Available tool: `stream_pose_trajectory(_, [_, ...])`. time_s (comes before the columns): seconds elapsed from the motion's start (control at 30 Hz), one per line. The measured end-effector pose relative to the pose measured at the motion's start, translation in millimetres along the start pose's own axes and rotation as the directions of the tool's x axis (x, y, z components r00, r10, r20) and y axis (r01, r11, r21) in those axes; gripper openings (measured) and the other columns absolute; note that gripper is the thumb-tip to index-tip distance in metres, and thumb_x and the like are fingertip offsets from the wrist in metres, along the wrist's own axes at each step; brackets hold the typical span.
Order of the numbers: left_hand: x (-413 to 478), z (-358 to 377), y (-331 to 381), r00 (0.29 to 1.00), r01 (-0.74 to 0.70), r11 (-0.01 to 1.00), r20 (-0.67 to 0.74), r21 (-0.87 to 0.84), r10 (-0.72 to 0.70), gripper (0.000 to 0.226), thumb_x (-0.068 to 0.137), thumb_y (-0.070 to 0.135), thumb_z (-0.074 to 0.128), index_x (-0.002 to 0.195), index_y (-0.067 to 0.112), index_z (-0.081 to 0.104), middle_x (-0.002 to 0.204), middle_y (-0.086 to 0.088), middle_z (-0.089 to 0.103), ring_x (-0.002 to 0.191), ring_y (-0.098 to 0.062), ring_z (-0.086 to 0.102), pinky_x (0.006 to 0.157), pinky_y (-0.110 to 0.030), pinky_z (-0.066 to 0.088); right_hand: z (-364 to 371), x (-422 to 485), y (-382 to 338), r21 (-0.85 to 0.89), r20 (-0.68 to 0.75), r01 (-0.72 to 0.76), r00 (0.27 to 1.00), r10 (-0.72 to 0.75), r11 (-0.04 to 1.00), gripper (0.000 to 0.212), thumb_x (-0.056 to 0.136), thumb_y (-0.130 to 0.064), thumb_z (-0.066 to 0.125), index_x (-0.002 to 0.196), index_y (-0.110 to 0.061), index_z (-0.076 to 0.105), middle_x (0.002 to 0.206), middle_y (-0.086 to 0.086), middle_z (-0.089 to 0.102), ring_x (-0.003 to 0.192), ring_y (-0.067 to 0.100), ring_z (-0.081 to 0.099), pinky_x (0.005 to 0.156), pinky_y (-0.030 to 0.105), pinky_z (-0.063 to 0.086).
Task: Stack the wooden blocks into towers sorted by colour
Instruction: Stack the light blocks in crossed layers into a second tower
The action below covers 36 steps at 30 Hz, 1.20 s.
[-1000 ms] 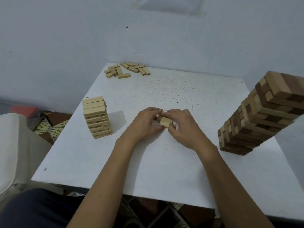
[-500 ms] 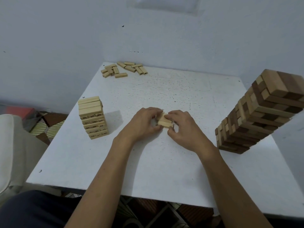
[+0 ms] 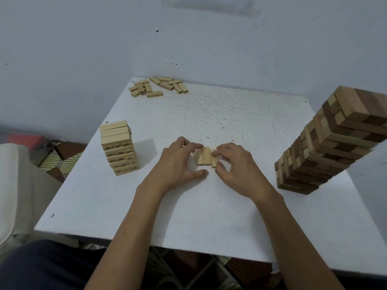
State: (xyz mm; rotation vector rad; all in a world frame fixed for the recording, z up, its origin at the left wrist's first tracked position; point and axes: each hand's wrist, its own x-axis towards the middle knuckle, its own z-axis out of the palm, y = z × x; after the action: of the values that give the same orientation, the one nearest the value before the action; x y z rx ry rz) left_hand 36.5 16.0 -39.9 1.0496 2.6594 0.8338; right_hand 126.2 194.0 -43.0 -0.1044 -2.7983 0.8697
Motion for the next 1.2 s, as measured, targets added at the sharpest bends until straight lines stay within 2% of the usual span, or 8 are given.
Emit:
stream_pose_trajectory(0.1, [5.4, -4.8, -0.9, 0.999, -0.036, 0.998, 0.036, -0.053, 0.038, 0.067, 0.079, 0.040, 0.075, 0.140, 0.027, 0.049, 0.143, 0.008, 0.042, 0.115, -0.013, 0.053, 0.101, -0.039, 0.042, -2.5, -0.3, 0.6, 0.008, 0.091, -0.017, 0.996, 0.016, 1.000, 0.039, 0.090, -0.021, 0.064, 0.128, -0.020, 0.062, 0.145, 0.000, 0.047, 0.126, 0.021, 0.047, 0.103, 0.040, 0.046])
stream_pose_trajectory(0.3, [13.1, -6.1, 3.2, 0.997, -0.060, 0.995, 0.049, -0.077, 0.064, 0.055, 0.083, 0.032, 0.074, 0.134, 0.023, 0.056, 0.123, 0.006, 0.063, 0.100, -0.005, 0.055, 0.087, -0.016, 0.040, -4.9, 8.7, -1.4, 0.052, 0.150, 0.013, 0.988, -0.021, 0.999, 0.035, 0.091, -0.015, 0.063, 0.126, -0.020, 0.065, 0.143, -0.001, 0.053, 0.124, 0.019, 0.052, 0.105, 0.040, 0.045])
stream_pose_trajectory(0.5, [6.4, -7.7, 5.1, 0.997, -0.051, 0.988, 0.047, -0.145, 0.059, 0.060, 0.078, 0.033, 0.080, 0.132, 0.027, 0.055, 0.121, 0.010, 0.064, 0.095, -0.001, 0.056, 0.081, -0.007, 0.040, -9.2, 3.7, -7.3, 0.127, 0.164, -0.011, 0.986, -0.010, 0.992, 0.029, 0.086, -0.014, 0.071, 0.115, -0.017, 0.067, 0.130, -0.005, 0.060, 0.092, -0.006, 0.056, 0.082, 0.003, 0.041])
stream_pose_trajectory(0.63, [-9.3, -22.1, 14.0, 0.997, -0.067, 0.987, 0.039, -0.149, 0.073, 0.061, 0.077, 0.034, 0.080, 0.131, 0.029, 0.053, 0.117, 0.013, 0.063, 0.092, 0.003, 0.055, 0.079, -0.007, 0.041, -22.9, -6.1, -17.4, 0.201, 0.148, -0.002, 0.989, -0.029, 0.980, 0.029, 0.080, -0.020, 0.074, 0.100, -0.036, 0.061, 0.113, -0.010, 0.064, 0.091, 0.004, 0.054, 0.079, 0.016, 0.045])
stream_pose_trajectory(0.7, [-20.7, -35.4, 23.2, 0.995, -0.098, 0.989, 0.010, -0.114, 0.099, 0.060, 0.077, 0.038, 0.079, 0.129, 0.030, 0.053, 0.116, 0.014, 0.063, 0.090, 0.001, 0.054, 0.077, -0.010, 0.041, -34.0, -9.2, -26.4, 0.217, 0.164, -0.020, 0.986, -0.016, 0.976, 0.029, 0.076, -0.036, 0.072, 0.101, -0.042, 0.059, 0.109, -0.006, 0.063, 0.092, 0.010, 0.054, 0.082, 0.032, 0.050])
stream_pose_trajectory(0.8, [-37.9, -62.5, 34.4, 0.992, -0.126, 0.992, -0.030, -0.024, 0.125, 0.058, 0.078, 0.046, 0.076, 0.129, 0.033, 0.050, 0.118, 0.017, 0.061, 0.090, -0.002, 0.053, 0.078, -0.019, 0.045, -52.0, -6.6, -49.1, 0.240, 0.186, 0.015, 0.981, -0.061, 0.971, 0.035, 0.072, -0.046, 0.068, 0.105, -0.043, 0.058, 0.108, -0.005, 0.062, 0.090, 0.016, 0.054, 0.084, 0.042, 0.051])
stream_pose_trajectory(0.93, [-57.9, -103.7, 29.6, 0.985, -0.110, 0.994, -0.127, 0.030, 0.113, 0.061, 0.074, 0.051, 0.074, 0.128, 0.036, 0.049, 0.116, 0.019, 0.062, 0.091, -0.002, 0.054, 0.076, -0.012, 0.039, -59.0, 12.0, -88.1, 0.262, 0.189, 0.134, 0.964, -0.187, 0.956, 0.035, 0.073, -0.044, 0.069, 0.106, -0.043, 0.057, 0.113, -0.009, 0.063, 0.090, 0.014, 0.054, 0.085, 0.042, 0.050])
stream_pose_trajectory(1.2, [-75.5, -150.3, -34.6, 0.949, 0.042, 0.999, -0.311, -0.018, -0.045, 0.060, 0.064, 0.069, 0.065, 0.118, 0.051, 0.046, 0.107, 0.038, 0.058, 0.111, -0.006, 0.047, 0.095, -0.037, 0.040, -18.8, 76.7, -147.8, 0.251, 0.227, 0.263, 0.920, -0.321, 0.932, 0.035, 0.080, -0.030, 0.074, 0.110, -0.038, 0.058, 0.111, -0.023, 0.059, 0.094, 0.008, 0.050, 0.080, 0.028, 0.046])
